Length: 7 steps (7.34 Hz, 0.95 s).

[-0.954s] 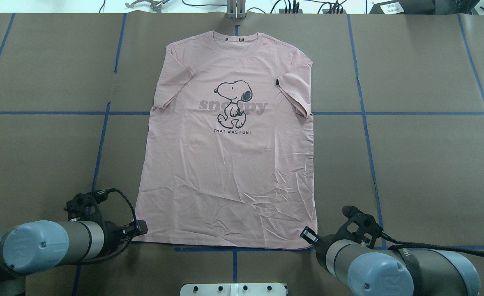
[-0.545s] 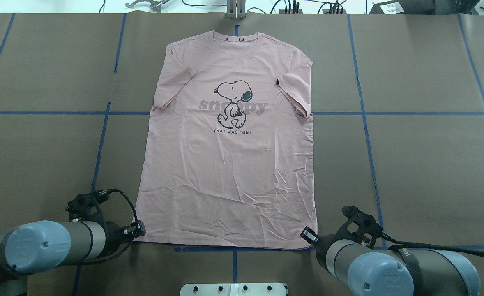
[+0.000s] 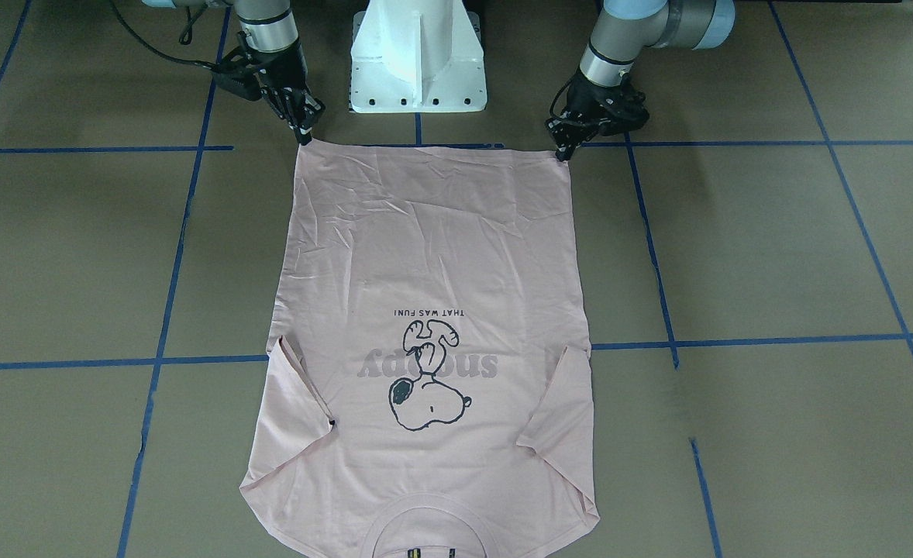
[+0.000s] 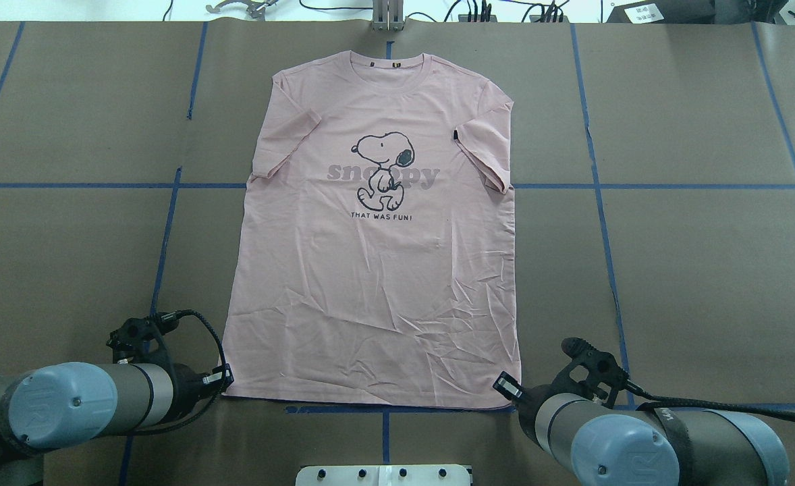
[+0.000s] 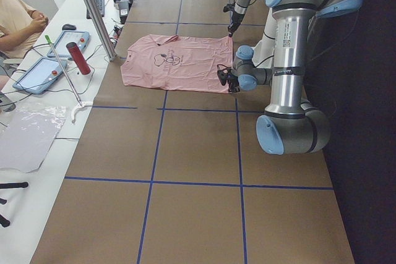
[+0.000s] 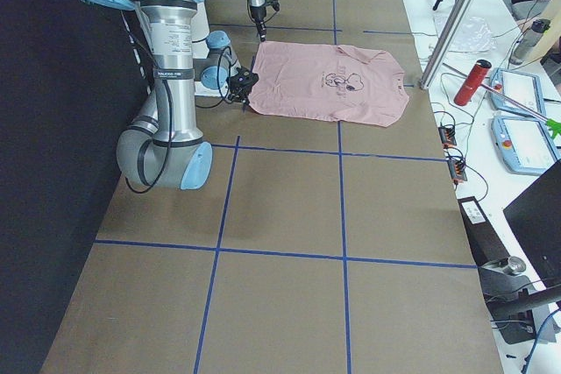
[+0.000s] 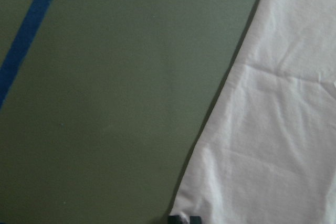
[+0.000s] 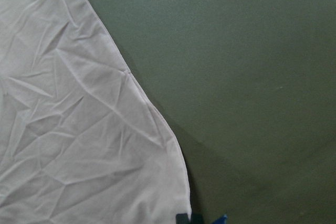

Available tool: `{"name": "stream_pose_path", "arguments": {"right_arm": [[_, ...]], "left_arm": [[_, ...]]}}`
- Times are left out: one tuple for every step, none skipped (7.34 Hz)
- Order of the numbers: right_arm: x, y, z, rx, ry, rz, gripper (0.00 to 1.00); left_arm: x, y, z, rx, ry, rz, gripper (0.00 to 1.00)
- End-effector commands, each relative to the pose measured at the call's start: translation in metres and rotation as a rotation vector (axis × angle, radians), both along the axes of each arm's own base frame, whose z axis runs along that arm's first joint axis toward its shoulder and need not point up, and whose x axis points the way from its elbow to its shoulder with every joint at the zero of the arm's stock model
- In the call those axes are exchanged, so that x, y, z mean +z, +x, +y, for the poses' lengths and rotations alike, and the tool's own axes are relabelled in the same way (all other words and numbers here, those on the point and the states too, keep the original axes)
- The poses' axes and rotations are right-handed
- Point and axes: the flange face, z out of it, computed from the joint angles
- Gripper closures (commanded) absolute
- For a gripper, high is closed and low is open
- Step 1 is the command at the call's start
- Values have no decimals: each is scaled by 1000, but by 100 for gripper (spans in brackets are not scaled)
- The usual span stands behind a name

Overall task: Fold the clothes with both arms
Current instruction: 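Grasp both bottom hem corners with the left and right grippers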

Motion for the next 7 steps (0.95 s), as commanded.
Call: {"name": "stream_pose_path", "arguments": {"right_arm": [[0, 0, 0, 0, 0, 0, 100], [0, 1, 0, 0, 0, 0, 100], [0, 1, 0, 0, 0, -1, 100], [2, 4, 0, -1, -1, 3, 100], [1, 11, 1, -2, 0, 1, 100], [4, 26, 2, -4, 0, 4, 100], [1, 46, 5, -11, -2, -5, 100]], "left_arm": [[-2, -1, 0, -6, -10, 5, 100], [-8, -4, 0, -8, -8, 15, 100], [-9, -6, 1, -7, -11, 7, 100], [-9, -5, 2, -2, -16, -17, 100], [-18, -10, 3, -2, -13, 1, 100], [-38, -21, 7, -14, -30, 25, 100], [-65, -35, 22, 4, -46, 12, 100]]}}
